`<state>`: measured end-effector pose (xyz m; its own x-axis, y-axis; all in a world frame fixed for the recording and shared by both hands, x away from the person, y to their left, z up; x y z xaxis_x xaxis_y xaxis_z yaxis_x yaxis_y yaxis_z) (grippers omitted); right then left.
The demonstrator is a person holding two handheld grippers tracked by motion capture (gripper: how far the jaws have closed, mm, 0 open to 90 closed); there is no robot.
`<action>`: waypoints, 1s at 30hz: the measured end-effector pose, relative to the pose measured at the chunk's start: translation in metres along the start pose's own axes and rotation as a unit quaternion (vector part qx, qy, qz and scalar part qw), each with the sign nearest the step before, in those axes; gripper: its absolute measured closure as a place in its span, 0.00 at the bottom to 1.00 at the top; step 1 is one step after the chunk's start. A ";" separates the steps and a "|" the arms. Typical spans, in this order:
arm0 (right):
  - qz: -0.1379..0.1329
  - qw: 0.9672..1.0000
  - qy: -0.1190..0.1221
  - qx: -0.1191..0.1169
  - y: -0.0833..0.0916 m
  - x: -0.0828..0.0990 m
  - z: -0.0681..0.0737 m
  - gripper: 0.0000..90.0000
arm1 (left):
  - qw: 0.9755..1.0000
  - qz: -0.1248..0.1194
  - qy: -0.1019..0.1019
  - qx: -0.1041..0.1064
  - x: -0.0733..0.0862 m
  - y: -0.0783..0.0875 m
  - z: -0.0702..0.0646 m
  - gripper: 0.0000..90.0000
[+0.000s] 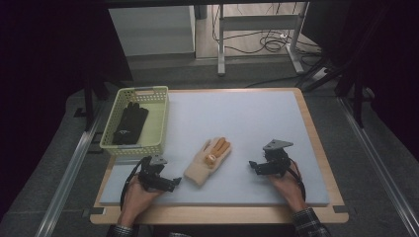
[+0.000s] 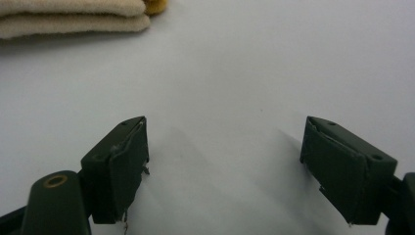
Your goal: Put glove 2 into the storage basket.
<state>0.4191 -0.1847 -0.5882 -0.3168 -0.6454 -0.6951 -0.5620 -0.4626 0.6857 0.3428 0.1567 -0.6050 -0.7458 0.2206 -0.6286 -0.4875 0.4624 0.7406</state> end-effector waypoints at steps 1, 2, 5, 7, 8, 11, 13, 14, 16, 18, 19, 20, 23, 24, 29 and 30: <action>0.000 1.000 0.000 0.000 0.000 0.000 0.000 0.20 | 1.000 -0.003 0.004 0.009 -0.001 0.002 -0.002 0.00; 0.000 1.000 0.000 0.001 0.000 0.000 0.000 0.20 | 1.000 -0.009 0.011 0.015 -0.003 0.003 -0.005 0.00; 0.000 1.000 0.001 0.001 0.000 0.000 0.000 0.20 | 0.999 -0.015 0.013 0.026 -0.009 0.008 -0.014 0.00; 0.000 1.000 0.001 0.001 0.000 0.000 0.000 0.20 | 0.999 -0.017 0.011 0.029 -0.013 0.009 -0.018 0.00; 0.000 1.000 0.001 0.002 0.000 0.000 0.000 0.20 | 0.999 -0.017 0.010 0.032 -0.017 0.011 -0.021 0.00; 0.000 1.000 0.001 0.001 0.000 0.000 0.000 0.20 | 0.999 -0.018 0.008 0.039 -0.027 0.012 -0.030 0.00; 0.000 1.000 0.001 0.002 0.000 0.000 0.000 0.20 | 0.999 -0.016 0.006 0.040 -0.035 0.011 -0.036 0.00; 0.000 1.000 0.001 0.002 0.000 0.000 0.000 0.20 | 0.999 -0.014 0.004 0.041 -0.038 0.010 -0.039 0.00; 0.000 1.000 0.001 0.002 0.000 0.000 0.000 0.20 | 0.999 -0.011 0.001 0.040 -0.045 0.006 -0.046 0.00; 0.000 1.000 0.002 0.002 0.000 0.000 0.000 0.20 | 0.999 -0.010 -0.003 0.042 -0.052 0.001 -0.052 0.00; 0.000 1.000 0.002 0.002 0.000 0.000 0.000 0.20 | 0.999 -0.008 -0.004 0.043 -0.055 -0.002 -0.055 0.00; 0.000 1.000 0.002 0.003 0.000 0.000 0.000 0.20 | 0.999 -0.007 -0.006 0.044 -0.058 -0.005 -0.058 0.00; 0.000 1.000 0.002 0.003 0.000 0.000 0.000 0.20 | 0.999 0.001 -0.010 0.045 -0.065 -0.015 -0.067 0.00; 0.000 1.000 0.002 0.003 0.000 0.000 0.000 0.20 | 0.999 0.005 -0.012 0.048 -0.067 -0.019 -0.070 0.00; -0.001 1.000 0.004 0.005 0.000 0.000 0.001 0.20 | 0.998 0.018 -0.014 0.050 -0.072 -0.037 -0.079 0.00; -0.001 1.000 0.004 0.005 0.000 0.000 0.001 0.20 | 0.998 0.019 -0.014 0.051 -0.073 -0.039 -0.080 0.00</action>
Point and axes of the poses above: each handheld gripper's, and its own axes: y roughly backward along the jaws, x roughly out of its underside, z roughly to its left, the point moved 8 cm from there along -y, roughly forward along the jaws, and after that the axes turned 13 degrees about y, right-handed, at the moved point
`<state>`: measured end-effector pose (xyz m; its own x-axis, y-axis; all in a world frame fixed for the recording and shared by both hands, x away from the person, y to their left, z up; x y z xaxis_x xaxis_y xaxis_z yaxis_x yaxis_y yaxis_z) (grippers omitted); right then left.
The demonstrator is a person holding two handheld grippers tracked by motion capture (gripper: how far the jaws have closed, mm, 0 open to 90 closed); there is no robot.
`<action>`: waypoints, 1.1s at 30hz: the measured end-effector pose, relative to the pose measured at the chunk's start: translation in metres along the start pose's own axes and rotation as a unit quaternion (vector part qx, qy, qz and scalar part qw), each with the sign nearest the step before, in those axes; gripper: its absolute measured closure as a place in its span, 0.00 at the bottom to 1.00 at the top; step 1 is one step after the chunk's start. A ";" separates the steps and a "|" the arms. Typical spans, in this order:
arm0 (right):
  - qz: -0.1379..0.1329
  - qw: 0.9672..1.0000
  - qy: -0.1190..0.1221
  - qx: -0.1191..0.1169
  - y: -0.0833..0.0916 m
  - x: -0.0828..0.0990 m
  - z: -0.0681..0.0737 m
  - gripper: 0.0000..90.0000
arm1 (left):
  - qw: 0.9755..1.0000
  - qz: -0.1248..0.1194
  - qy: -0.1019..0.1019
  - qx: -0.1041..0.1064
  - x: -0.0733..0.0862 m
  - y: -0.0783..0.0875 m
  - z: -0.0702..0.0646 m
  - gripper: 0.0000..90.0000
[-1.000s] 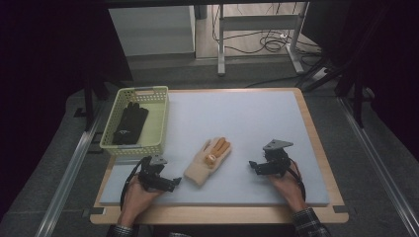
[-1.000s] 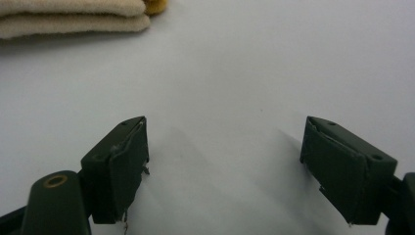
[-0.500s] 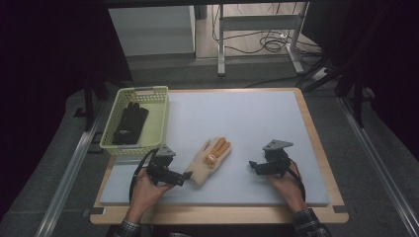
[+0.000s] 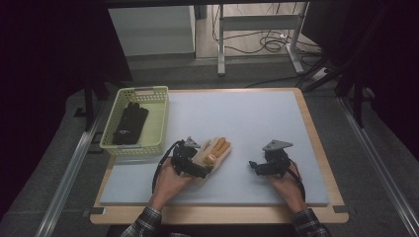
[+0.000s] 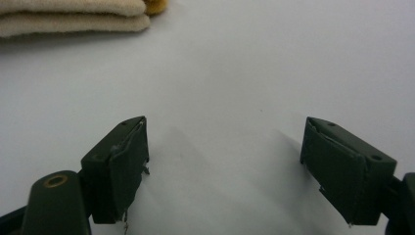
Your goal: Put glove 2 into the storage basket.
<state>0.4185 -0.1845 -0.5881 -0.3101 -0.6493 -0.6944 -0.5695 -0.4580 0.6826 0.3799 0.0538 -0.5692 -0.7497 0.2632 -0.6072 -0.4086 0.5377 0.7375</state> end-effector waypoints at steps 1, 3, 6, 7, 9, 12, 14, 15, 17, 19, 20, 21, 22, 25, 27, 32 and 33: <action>0.000 1.000 -0.001 0.000 0.000 0.000 0.000 0.20 | 1.000 0.002 -0.001 0.000 0.000 -0.003 -0.001 0.00; 0.000 1.000 -0.001 0.000 0.000 0.000 0.000 0.20 | 1.000 0.007 -0.002 -0.009 0.000 -0.008 -0.002 0.00; 0.000 1.000 0.000 0.000 0.000 0.000 0.000 0.20 | 1.000 0.016 -0.006 -0.023 0.001 -0.017 -0.003 0.00; 0.000 1.000 0.000 0.000 0.000 0.000 0.000 0.20 | 0.999 0.022 -0.009 -0.031 0.003 -0.019 -0.004 0.00; 0.000 1.000 0.000 0.000 0.000 0.000 0.000 0.20 | 0.999 0.029 -0.014 -0.044 0.006 -0.025 -0.003 0.00; 0.000 1.000 0.001 0.001 0.000 0.000 0.000 0.20 | 0.997 0.040 -0.016 -0.068 0.010 -0.031 0.001 0.00; 0.000 1.000 0.001 0.001 0.000 0.000 0.000 0.20 | 0.996 0.039 -0.014 -0.073 0.011 -0.031 0.001 0.00; 0.000 1.000 0.001 0.001 0.000 0.000 0.000 0.20 | 0.996 0.041 -0.016 -0.073 0.011 -0.029 0.001 0.03; 0.000 1.000 0.002 0.001 0.000 0.000 0.000 0.20 | 0.996 0.043 -0.019 -0.071 0.010 -0.025 -0.001 0.14; -0.001 1.000 0.002 0.001 0.000 0.000 0.000 0.20 | 0.996 0.044 -0.017 -0.070 0.010 -0.022 -0.002 0.31; -0.001 1.000 0.003 0.001 0.000 0.000 0.000 0.20 | 0.996 0.043 -0.016 -0.072 0.009 -0.021 -0.001 0.38; -0.001 1.000 0.003 0.002 0.000 0.000 0.000 0.20 | 0.996 0.044 -0.013 -0.073 0.008 -0.020 0.000 0.45; 0.000 1.000 0.003 0.002 0.000 0.000 0.000 0.20 | 0.996 0.041 -0.010 -0.072 0.008 -0.019 0.001 0.52; 0.000 1.000 0.003 0.001 0.000 0.000 0.000 0.20 | 0.997 0.039 -0.005 -0.069 0.007 -0.016 0.005 0.63; 0.000 1.000 0.002 0.001 0.000 0.000 0.000 0.20 | 0.998 0.031 -0.004 -0.060 0.006 -0.013 0.006 0.68; 0.000 1.000 0.002 0.001 0.000 0.000 0.000 0.20 | 0.998 0.027 -0.006 -0.064 0.003 -0.006 0.008 0.75; 0.000 1.000 0.002 0.001 0.000 0.000 0.000 0.20 | 0.998 0.024 -0.005 -0.065 0.002 -0.005 0.008 0.76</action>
Point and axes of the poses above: each handheld gripper's, and its own axes: y roughly backward along the jaws, x roughly out of its underside, z roughly to its left, the point moved 8 cm from there along -y, roughly forward along the jaws, and after that the axes turned 13 degrees about y, right-handed, at the moved point
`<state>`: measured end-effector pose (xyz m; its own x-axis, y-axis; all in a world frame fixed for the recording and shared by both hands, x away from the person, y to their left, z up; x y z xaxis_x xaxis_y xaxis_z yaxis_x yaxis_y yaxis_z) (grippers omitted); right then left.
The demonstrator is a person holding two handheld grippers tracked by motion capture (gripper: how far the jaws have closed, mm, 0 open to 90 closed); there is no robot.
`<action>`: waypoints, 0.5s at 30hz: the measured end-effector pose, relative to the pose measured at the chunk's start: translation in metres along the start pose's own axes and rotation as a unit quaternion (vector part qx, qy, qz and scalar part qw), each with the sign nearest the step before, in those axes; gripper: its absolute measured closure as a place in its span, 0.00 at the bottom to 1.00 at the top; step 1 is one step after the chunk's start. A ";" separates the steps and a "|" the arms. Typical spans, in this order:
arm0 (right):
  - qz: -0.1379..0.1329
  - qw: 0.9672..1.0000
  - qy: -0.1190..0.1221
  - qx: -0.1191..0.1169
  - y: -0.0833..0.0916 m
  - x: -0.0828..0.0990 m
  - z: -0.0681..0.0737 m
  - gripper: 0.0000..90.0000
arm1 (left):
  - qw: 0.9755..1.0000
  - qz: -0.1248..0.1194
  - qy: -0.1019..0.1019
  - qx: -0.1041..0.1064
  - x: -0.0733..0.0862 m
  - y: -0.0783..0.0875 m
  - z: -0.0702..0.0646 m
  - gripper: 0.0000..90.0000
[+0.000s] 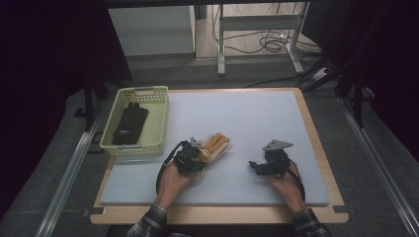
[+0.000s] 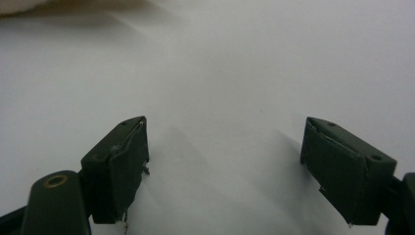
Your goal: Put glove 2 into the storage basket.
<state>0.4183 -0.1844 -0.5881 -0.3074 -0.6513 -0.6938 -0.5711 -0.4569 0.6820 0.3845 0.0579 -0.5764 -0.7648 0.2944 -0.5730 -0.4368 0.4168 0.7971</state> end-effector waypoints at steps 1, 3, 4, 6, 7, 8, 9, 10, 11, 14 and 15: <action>0.000 1.000 0.000 0.000 0.000 0.000 0.000 0.20 | 1.000 0.000 -0.001 -0.001 -0.001 0.001 0.001 0.77; 0.000 1.000 0.000 0.000 0.000 0.000 0.000 0.20 | 1.000 -0.001 -0.002 -0.001 -0.002 0.002 0.001 0.78; 0.000 1.000 0.000 0.000 0.000 0.000 0.000 0.20 | 1.000 -0.002 -0.003 -0.002 -0.002 0.003 0.002 0.78; 0.000 1.000 0.000 0.000 0.000 0.000 0.000 0.20 | 1.000 -0.003 -0.004 -0.004 -0.004 0.005 0.002 0.79; 0.000 1.000 0.001 0.001 0.000 0.000 0.000 0.20 | 1.000 -0.005 -0.005 -0.004 -0.005 0.006 0.003 0.79; 0.000 1.000 0.001 0.001 0.000 0.000 0.000 0.20 | 1.000 -0.006 -0.006 -0.004 -0.006 0.007 0.003 0.79; 0.000 1.000 0.001 0.001 0.000 0.000 0.000 0.20 | 1.000 -0.007 -0.005 -0.004 -0.008 0.009 0.004 0.79; 0.000 1.000 0.001 0.001 0.000 0.000 0.000 0.20 | 1.000 -0.008 -0.005 -0.005 -0.009 0.011 0.004 0.79; 0.000 1.000 0.001 0.001 0.000 0.000 0.000 0.20 | 1.000 -0.009 -0.006 -0.005 -0.011 0.013 0.005 0.80; 0.000 1.000 0.001 0.001 0.000 0.000 0.000 0.20 | 1.000 -0.012 -0.005 -0.008 -0.017 0.019 0.008 0.80; 0.000 1.000 0.001 0.001 0.000 0.000 0.000 0.20 | 1.000 -0.013 -0.004 -0.008 -0.019 0.022 0.009 0.80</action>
Point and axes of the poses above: each handheld gripper's, and its own axes: y roughly backward along the jaws, x roughly out of its underside, z roughly to its left, the point moved 8 cm from there along -y, roughly forward along the jaws, and after that the axes turned 13 degrees about y, right-handed, at the moved point
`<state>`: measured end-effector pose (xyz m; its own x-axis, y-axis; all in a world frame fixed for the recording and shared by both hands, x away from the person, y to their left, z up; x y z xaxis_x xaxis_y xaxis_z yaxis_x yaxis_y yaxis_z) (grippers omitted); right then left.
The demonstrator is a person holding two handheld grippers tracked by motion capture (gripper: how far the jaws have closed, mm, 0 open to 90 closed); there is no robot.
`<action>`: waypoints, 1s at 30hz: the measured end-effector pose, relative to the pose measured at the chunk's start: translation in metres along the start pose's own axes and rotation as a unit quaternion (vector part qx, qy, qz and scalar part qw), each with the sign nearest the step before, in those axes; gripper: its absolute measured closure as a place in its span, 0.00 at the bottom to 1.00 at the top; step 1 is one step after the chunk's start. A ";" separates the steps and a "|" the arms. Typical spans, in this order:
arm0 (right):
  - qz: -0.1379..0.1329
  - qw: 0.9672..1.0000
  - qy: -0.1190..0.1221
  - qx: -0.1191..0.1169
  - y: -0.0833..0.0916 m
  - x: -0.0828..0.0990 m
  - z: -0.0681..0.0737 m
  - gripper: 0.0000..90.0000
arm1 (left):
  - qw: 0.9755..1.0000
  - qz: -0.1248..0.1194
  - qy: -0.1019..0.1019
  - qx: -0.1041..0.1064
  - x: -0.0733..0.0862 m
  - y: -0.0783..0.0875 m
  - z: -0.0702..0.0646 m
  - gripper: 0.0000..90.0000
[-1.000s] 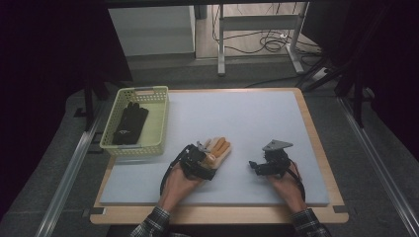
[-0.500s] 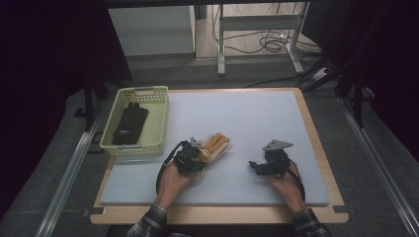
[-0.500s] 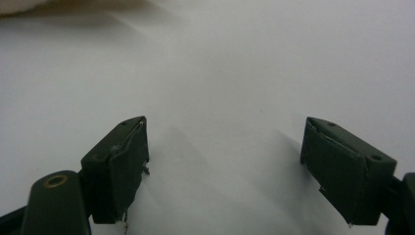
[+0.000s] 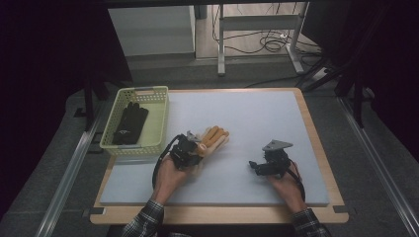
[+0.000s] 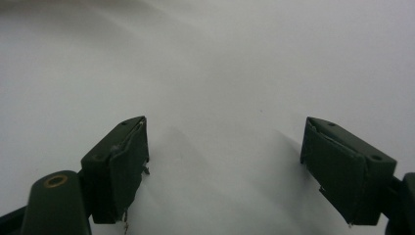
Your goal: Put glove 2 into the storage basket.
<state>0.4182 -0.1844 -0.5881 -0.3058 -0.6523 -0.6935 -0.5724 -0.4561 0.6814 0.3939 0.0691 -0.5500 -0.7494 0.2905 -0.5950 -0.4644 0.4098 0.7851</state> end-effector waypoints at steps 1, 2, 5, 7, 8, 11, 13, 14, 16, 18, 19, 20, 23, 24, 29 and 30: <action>0.000 1.000 0.000 0.000 0.000 0.000 0.000 0.20 | 1.000 -0.002 0.000 -0.001 -0.003 0.002 0.001 0.80; 0.000 1.000 0.001 0.000 0.000 0.000 0.000 0.20 | 1.000 -0.003 0.000 -0.002 -0.005 0.004 0.003 0.79; 0.000 1.000 0.001 0.000 0.000 0.000 0.000 0.20 | 1.000 -0.004 0.001 -0.009 -0.012 0.009 0.008 0.79; 0.000 1.000 0.001 0.000 0.000 0.000 0.000 0.20 | 1.000 -0.005 0.004 -0.012 -0.017 0.013 0.012 0.79; 0.000 1.000 0.002 0.000 0.000 0.000 0.000 0.20 | 1.000 -0.006 0.005 -0.012 -0.020 0.015 0.014 0.79; -0.001 1.000 0.002 0.001 0.000 0.000 0.000 0.20 | 1.000 -0.012 0.012 -0.019 -0.028 0.022 0.022 0.79; 0.000 1.000 0.001 0.001 0.000 0.000 0.000 0.20 | 0.999 -0.017 0.018 -0.024 -0.034 0.027 0.029 0.79; 0.000 1.000 0.001 0.001 0.000 0.000 0.000 0.20 | 0.999 -0.018 0.019 -0.026 -0.036 0.029 0.031 0.79; -0.001 1.000 0.002 0.001 0.000 0.000 0.000 0.20 | 0.999 -0.019 0.024 -0.034 -0.042 0.036 0.039 0.79; -0.001 1.000 0.002 0.001 0.000 0.000 0.000 0.20 | 0.999 -0.023 0.029 -0.039 -0.046 0.041 0.046 0.79; -0.001 1.000 0.002 0.002 0.000 0.000 0.000 0.20 | 0.998 -0.025 0.034 -0.042 -0.049 0.044 0.050 0.78; -0.001 1.000 0.002 0.002 0.000 0.000 0.000 0.20 | 0.998 -0.025 0.037 -0.045 -0.051 0.047 0.054 0.78; -0.001 1.000 0.002 0.001 0.000 0.000 0.000 0.20 | 0.996 -0.033 0.052 -0.060 -0.057 0.057 0.069 0.78; 0.000 1.000 0.002 0.001 0.000 0.000 0.000 0.20 | 0.995 -0.035 0.057 -0.067 -0.060 0.061 0.077 0.78; -0.001 1.000 0.002 0.001 0.000 0.000 0.000 0.20 | 0.991 -0.047 0.088 -0.091 -0.065 0.076 0.107 0.78; -0.001 1.000 0.002 0.001 0.000 0.000 0.000 0.20 | 0.990 -0.048 0.094 -0.096 -0.066 0.079 0.114 0.78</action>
<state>0.4184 -0.1844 -0.5880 -0.3017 -0.6544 -0.6933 -0.5743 -0.4557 0.6801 0.4603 0.1805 -0.4688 -0.7639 0.0850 -0.6398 -0.6051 0.2503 0.7558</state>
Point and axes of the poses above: each handheld gripper's, and its own axes: y roughly backward along the jaws, x roughly out of its underside, z roughly to its left, the point moved 8 cm from there along -y, roughly forward along the jaws, and after that the axes turned 13 degrees about y, right-handed, at the moved point
